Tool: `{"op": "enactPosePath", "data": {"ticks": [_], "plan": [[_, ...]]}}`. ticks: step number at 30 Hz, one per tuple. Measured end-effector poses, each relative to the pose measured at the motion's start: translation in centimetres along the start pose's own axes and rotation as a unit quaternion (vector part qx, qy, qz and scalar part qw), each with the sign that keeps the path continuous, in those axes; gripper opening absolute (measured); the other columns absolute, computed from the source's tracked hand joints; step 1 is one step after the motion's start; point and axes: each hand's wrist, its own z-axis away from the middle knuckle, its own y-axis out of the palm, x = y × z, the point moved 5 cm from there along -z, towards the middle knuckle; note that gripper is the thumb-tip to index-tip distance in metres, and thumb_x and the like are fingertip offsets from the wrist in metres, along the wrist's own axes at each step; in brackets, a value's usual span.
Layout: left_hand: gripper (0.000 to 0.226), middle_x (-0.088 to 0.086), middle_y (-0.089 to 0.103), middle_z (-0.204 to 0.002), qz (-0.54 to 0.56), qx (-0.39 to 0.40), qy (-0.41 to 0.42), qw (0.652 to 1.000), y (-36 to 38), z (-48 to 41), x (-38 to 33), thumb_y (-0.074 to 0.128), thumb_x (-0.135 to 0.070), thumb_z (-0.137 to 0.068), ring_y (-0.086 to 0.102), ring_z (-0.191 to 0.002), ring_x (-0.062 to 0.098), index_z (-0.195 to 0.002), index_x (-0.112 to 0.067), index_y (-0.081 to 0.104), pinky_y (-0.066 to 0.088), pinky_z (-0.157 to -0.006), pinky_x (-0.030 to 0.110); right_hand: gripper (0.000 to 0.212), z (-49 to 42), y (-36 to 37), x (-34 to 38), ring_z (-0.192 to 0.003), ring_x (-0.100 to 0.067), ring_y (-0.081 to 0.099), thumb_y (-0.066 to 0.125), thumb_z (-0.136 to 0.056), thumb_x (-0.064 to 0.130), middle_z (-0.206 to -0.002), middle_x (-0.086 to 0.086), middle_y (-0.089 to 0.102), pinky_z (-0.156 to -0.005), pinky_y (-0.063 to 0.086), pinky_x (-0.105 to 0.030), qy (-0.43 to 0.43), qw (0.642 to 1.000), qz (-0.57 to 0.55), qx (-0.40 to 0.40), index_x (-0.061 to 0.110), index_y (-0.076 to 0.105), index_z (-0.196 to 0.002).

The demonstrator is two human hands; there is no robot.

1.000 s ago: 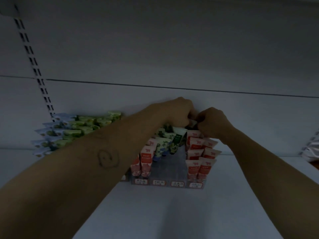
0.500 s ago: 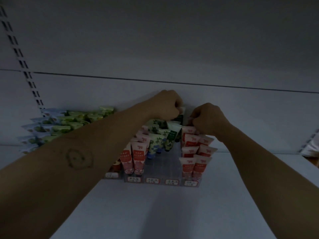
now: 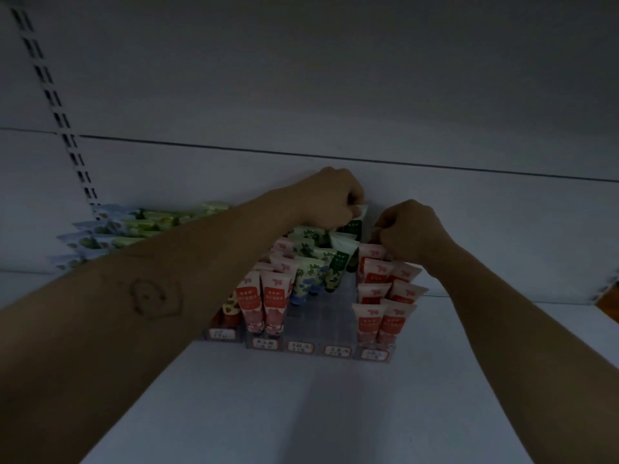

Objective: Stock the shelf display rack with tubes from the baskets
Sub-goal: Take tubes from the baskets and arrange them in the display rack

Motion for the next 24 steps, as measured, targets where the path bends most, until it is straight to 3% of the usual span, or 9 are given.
{"op": "enactPosePath", "data": {"ticks": [5,9,15,20,24], "plan": [[0.019,0.007,0.063,-0.086,-0.005,0.025,-0.005,1.0,0.4,-0.8,-0.1,0.056,-0.022,-0.095,0.055,-0.075,0.018,-0.093,-0.006,0.067,0.037,-0.066,0.022,0.021,-0.1,0.1,-0.1,-0.096,-0.024,0.062,0.061,-0.086,0.015,-0.102,-0.011,0.07,-0.074,0.043,-0.022,-0.002,1.0,-0.003,0.002,0.007,0.074,-0.1],[0.018,-0.004,0.055,-0.069,-0.043,0.052,0.008,0.998,0.4,-1.6,-0.9,0.056,-0.016,-0.092,0.049,-0.062,0.01,-0.074,-0.013,0.059,0.036,-0.059,0.021,0.021,-0.2,0.3,-0.2,-0.09,-0.024,0.062,0.058,-0.087,0.014,-0.099,-0.013,0.07,-0.071,0.042,-0.023,-0.002,1.0,0.002,0.002,0.004,0.073,-0.097],[0.027,0.005,0.045,-0.054,-0.109,0.042,0.029,0.993,0.5,-1.7,-1.3,0.057,-0.005,-0.085,0.044,-0.053,0.02,-0.059,-0.008,0.051,0.036,-0.053,0.029,0.021,-0.2,0.3,-0.2,-0.088,-0.025,0.063,0.057,-0.088,0.014,-0.096,-0.014,0.07,-0.069,0.043,-0.024,0.0,1.0,-0.001,0.003,0.005,0.073,-0.098],[0.02,0.008,0.056,-0.066,-0.104,0.051,0.016,0.993,0.2,-1.7,-1.1,0.056,-0.012,-0.089,0.051,-0.062,0.021,-0.071,-0.005,0.06,0.045,-0.062,0.032,0.02,-0.1,0.4,-0.3,-0.082,-0.023,0.062,0.057,-0.086,0.013,-0.09,-0.013,0.07,-0.067,0.045,-0.025,0.005,1.0,-0.005,0.0,0.004,0.073,-0.092],[0.019,0.006,0.055,-0.072,-0.122,0.068,0.008,0.99,0.2,-2.1,-1.5,0.054,-0.013,-0.091,0.051,-0.07,0.022,-0.075,-0.008,0.06,0.041,-0.064,0.029,0.02,0.0,0.4,-0.2,-0.082,-0.027,0.064,0.056,-0.086,0.012,-0.088,-0.015,0.07,-0.069,0.05,-0.028,0.014,1.0,-0.001,0.003,0.0,0.072,-0.09]]}}
